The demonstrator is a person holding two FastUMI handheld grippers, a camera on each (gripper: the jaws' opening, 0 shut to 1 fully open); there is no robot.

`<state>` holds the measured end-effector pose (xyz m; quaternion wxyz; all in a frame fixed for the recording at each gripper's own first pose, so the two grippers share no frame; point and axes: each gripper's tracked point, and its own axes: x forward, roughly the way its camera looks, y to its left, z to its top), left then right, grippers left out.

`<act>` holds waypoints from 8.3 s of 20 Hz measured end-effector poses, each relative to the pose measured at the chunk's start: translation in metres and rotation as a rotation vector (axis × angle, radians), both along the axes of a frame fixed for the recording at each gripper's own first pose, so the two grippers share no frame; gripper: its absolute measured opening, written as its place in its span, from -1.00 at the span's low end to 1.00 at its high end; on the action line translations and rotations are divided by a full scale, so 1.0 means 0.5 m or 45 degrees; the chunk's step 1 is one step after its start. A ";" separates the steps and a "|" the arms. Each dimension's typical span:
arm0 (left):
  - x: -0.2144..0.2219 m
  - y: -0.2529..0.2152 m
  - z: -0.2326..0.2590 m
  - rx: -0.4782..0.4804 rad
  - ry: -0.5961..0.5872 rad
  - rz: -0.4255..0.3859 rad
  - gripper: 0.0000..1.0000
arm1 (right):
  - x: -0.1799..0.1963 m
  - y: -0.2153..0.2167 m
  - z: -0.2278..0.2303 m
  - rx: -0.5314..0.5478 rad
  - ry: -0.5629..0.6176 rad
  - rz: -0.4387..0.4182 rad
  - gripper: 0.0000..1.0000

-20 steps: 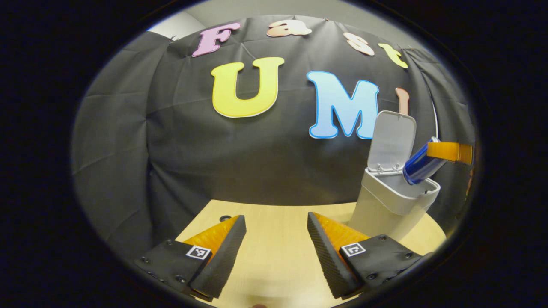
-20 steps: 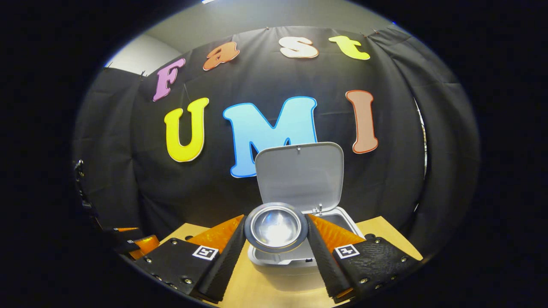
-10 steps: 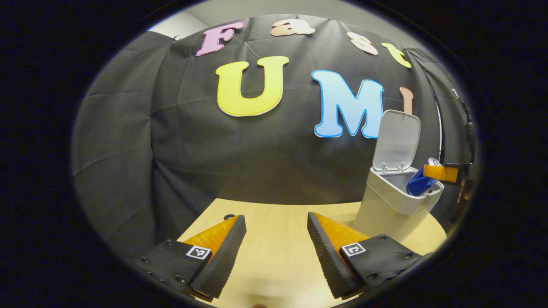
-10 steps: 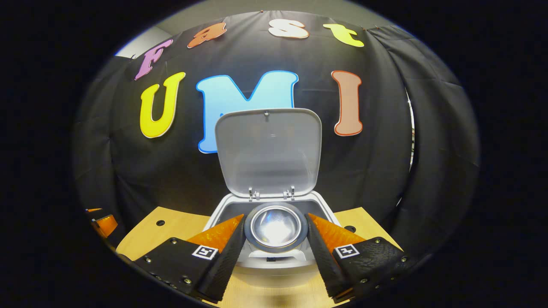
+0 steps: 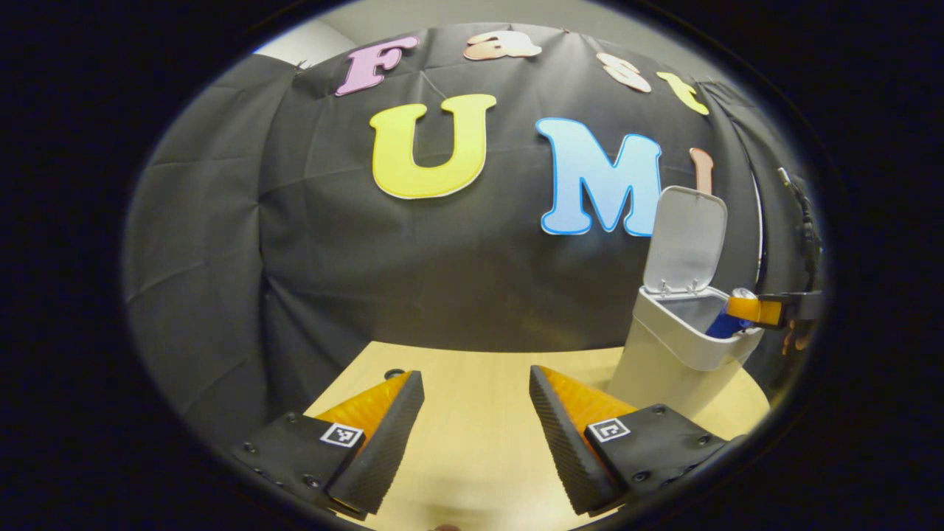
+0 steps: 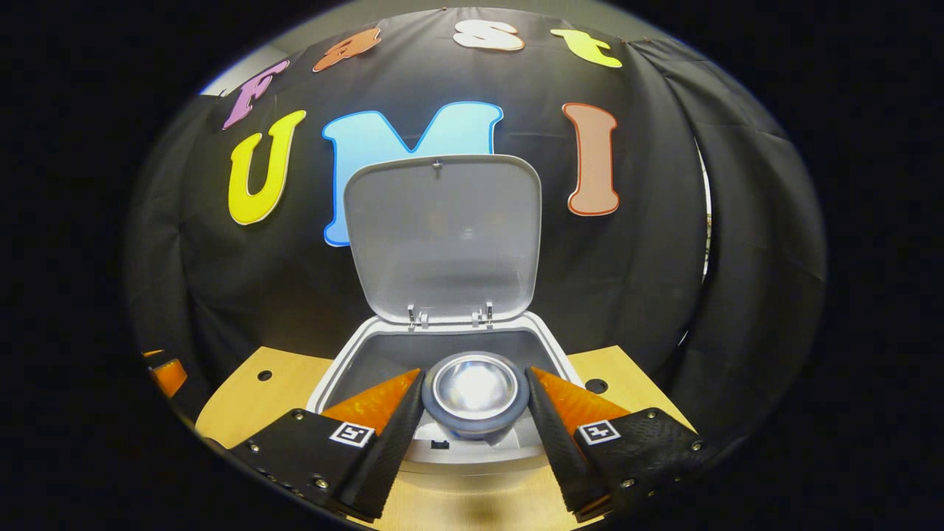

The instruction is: Press the lid of the desktop garbage bin to open it, pick up the crumpled paper on the desktop and throw it into the bin, then pick up the pop can on the desktop and drop it into the bin, and finally close the garbage bin lid.

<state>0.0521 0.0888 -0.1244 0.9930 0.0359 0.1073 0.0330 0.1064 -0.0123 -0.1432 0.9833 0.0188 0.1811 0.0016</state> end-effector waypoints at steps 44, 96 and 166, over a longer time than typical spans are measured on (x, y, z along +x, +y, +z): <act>-0.046 0.042 0.019 -0.005 -0.003 0.040 0.96 | 0.263 0.025 0.363 -0.004 -0.369 -0.001 0.75; -0.022 -0.011 0.014 -0.056 -0.010 -0.008 0.96 | -0.009 0.044 0.005 -0.007 0.134 0.106 0.77; -0.136 -0.077 0.160 0.083 -0.214 -0.093 0.96 | -0.228 0.011 0.151 0.023 -0.290 0.009 0.80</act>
